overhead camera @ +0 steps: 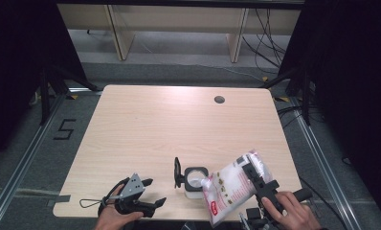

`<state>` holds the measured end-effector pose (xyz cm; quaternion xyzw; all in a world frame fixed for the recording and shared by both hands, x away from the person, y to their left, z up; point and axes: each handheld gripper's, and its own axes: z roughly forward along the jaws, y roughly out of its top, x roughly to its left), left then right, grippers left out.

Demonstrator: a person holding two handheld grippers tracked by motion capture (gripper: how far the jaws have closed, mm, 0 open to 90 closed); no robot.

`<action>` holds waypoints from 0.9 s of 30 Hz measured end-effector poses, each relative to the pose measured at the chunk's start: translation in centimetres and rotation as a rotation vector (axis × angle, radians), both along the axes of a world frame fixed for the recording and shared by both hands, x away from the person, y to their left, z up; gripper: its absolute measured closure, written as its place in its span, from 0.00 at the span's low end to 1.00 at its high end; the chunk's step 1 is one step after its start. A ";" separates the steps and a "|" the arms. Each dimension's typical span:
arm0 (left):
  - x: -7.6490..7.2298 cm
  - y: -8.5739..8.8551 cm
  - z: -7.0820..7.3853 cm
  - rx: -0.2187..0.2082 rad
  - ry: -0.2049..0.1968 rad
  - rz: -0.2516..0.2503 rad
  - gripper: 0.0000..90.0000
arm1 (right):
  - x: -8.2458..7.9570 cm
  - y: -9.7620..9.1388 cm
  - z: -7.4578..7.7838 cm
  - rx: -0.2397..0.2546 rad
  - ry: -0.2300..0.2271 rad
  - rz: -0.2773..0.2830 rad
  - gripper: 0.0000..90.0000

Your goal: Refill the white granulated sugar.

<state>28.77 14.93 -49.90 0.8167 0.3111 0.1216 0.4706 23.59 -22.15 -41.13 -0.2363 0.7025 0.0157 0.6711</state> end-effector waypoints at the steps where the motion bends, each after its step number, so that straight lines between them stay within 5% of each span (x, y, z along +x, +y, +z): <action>1: 0.0 0.0 0.0 0.004 -0.001 0.000 0.22 | -0.1 0.0 0.0 -0.003 0.008 -0.010 0.50; 16: 0.0 0.0 0.0 0.000 0.002 0.002 0.22 | -0.1 0.0 0.3 -0.019 -0.004 0.004 0.51; 17: 0.1 0.1 0.0 0.019 -0.020 -0.016 0.22 | 0.0 0.0 0.1 0.006 -0.006 0.013 0.51; 19: 0.0 0.0 -0.1 -0.009 0.001 0.002 0.22 | 0.0 -0.2 0.0 0.008 0.014 -0.006 0.51; 27: 0.0 0.1 0.0 0.005 -0.013 -0.005 0.22 | 0.1 -0.5 -0.1 0.028 0.030 -0.014 0.51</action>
